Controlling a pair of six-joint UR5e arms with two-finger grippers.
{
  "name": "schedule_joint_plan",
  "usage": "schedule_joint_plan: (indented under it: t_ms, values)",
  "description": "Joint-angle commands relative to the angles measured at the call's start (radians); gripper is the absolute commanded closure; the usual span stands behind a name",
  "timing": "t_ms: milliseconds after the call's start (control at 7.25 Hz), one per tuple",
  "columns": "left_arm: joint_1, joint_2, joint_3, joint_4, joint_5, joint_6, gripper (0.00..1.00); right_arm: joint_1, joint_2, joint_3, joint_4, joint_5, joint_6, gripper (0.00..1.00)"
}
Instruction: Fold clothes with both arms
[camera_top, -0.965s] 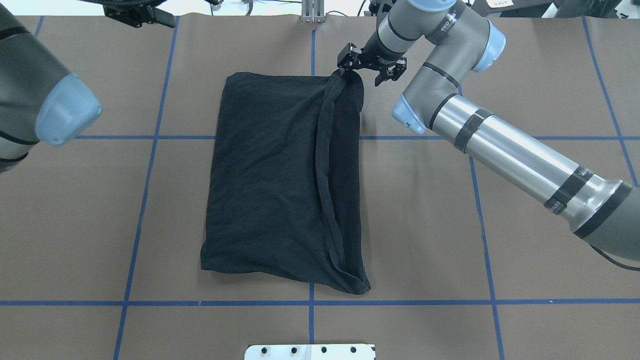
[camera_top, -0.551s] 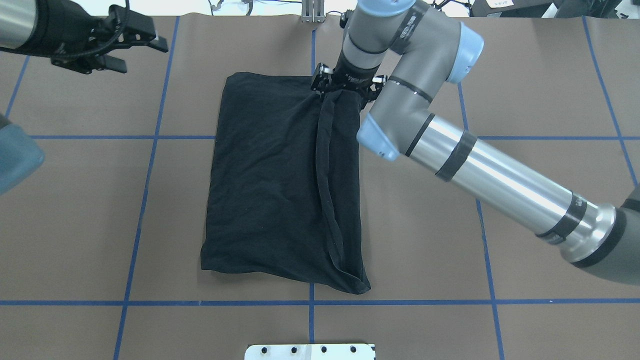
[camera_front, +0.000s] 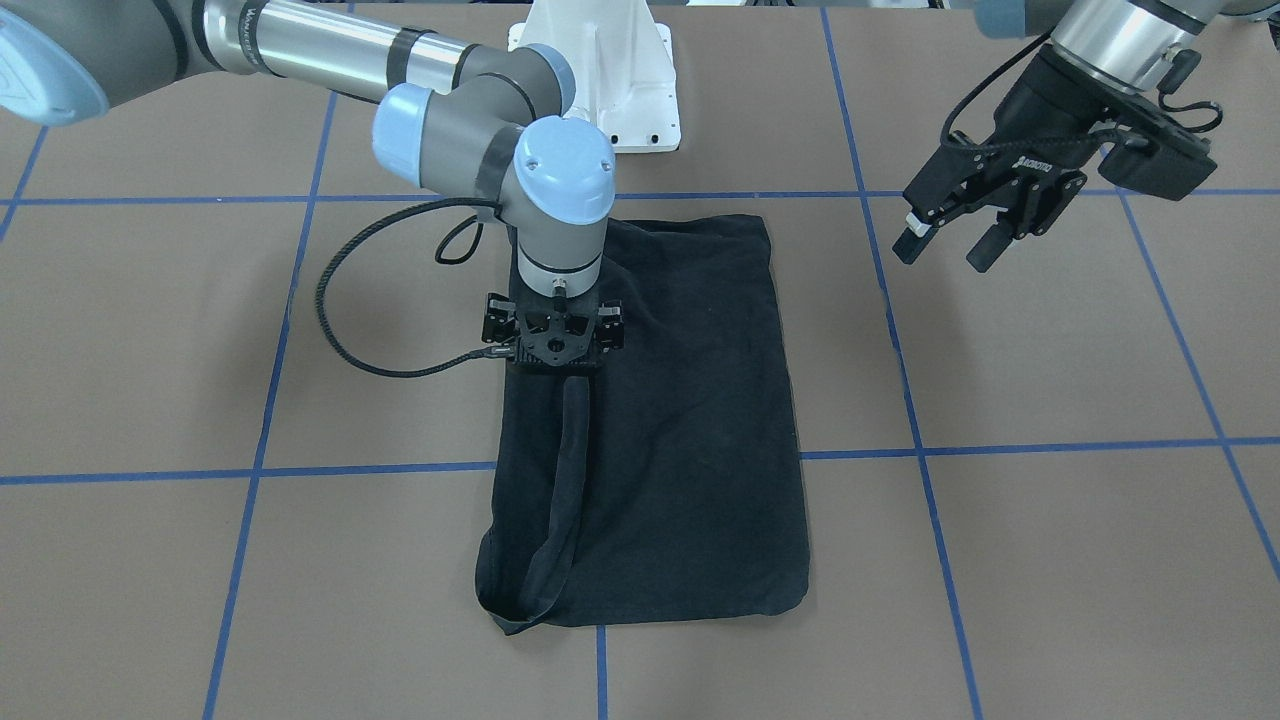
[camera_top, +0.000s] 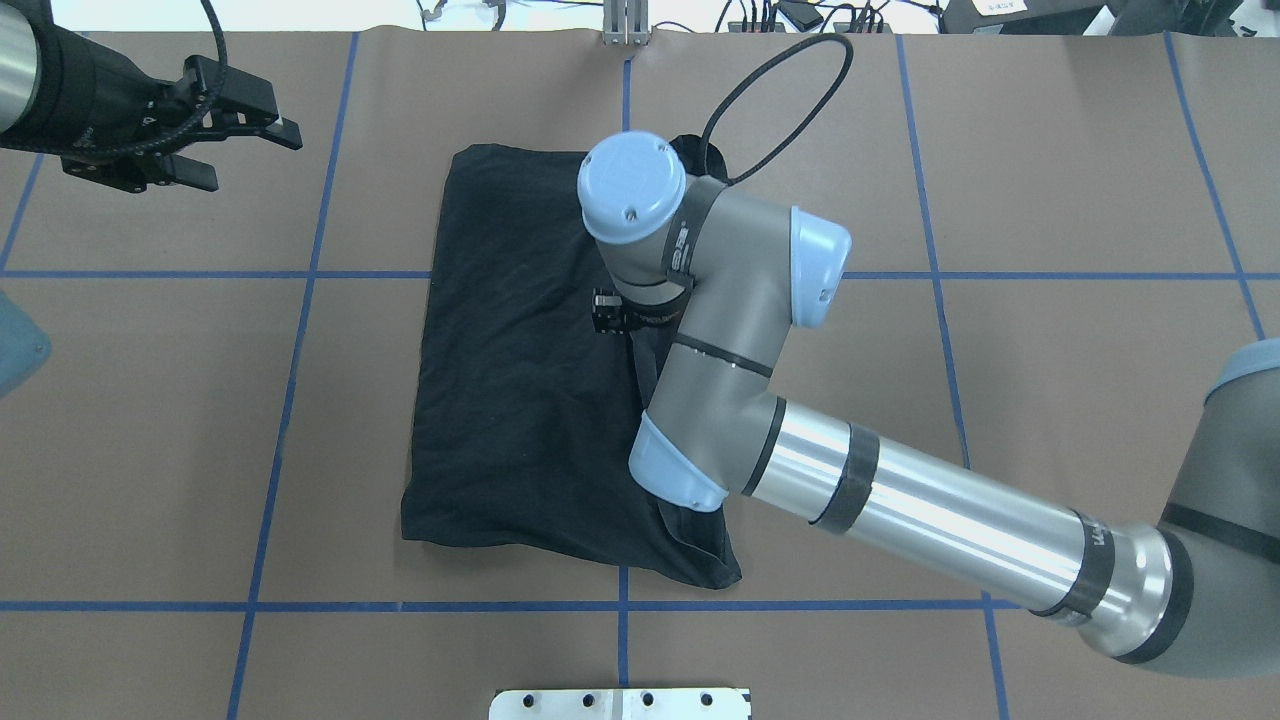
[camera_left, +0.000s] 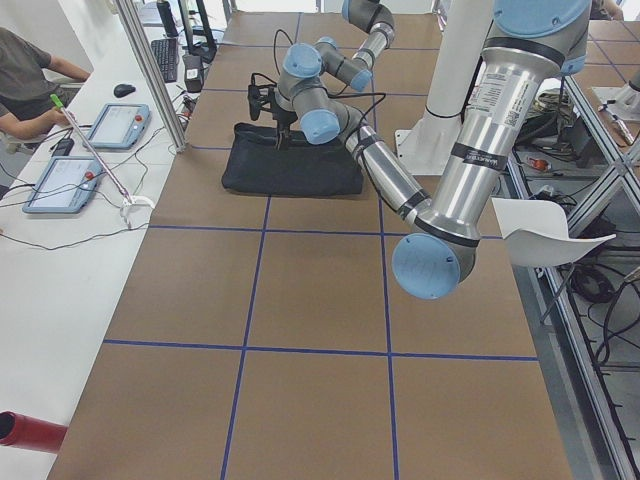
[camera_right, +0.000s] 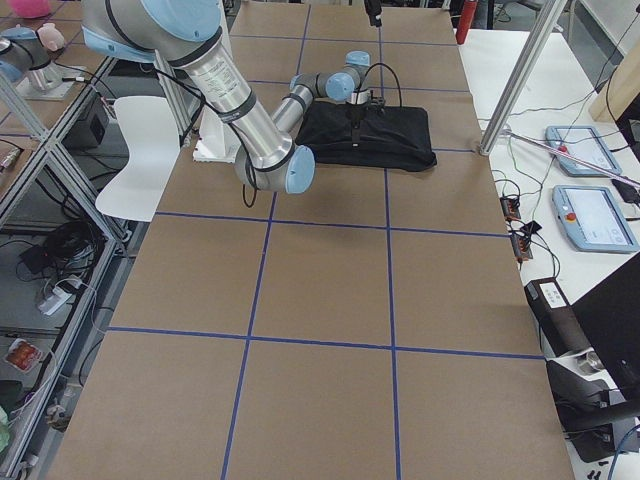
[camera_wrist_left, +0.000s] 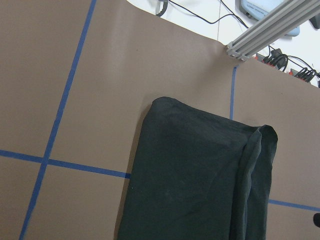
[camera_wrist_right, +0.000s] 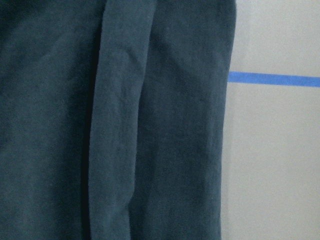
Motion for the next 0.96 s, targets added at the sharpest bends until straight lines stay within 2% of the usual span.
schedule_joint_plan:
  t_ms: [0,827]
  values:
    - [0.0,0.002,0.001,0.001,-0.003,-0.001,0.0,-0.01,-0.004,-0.01,-0.001,-0.013,-0.047,0.01]
    - [0.0,0.002,-0.003,0.002,-0.003,-0.009,0.0,-0.019,0.026,-0.058,0.061,-0.04,-0.122,0.01]
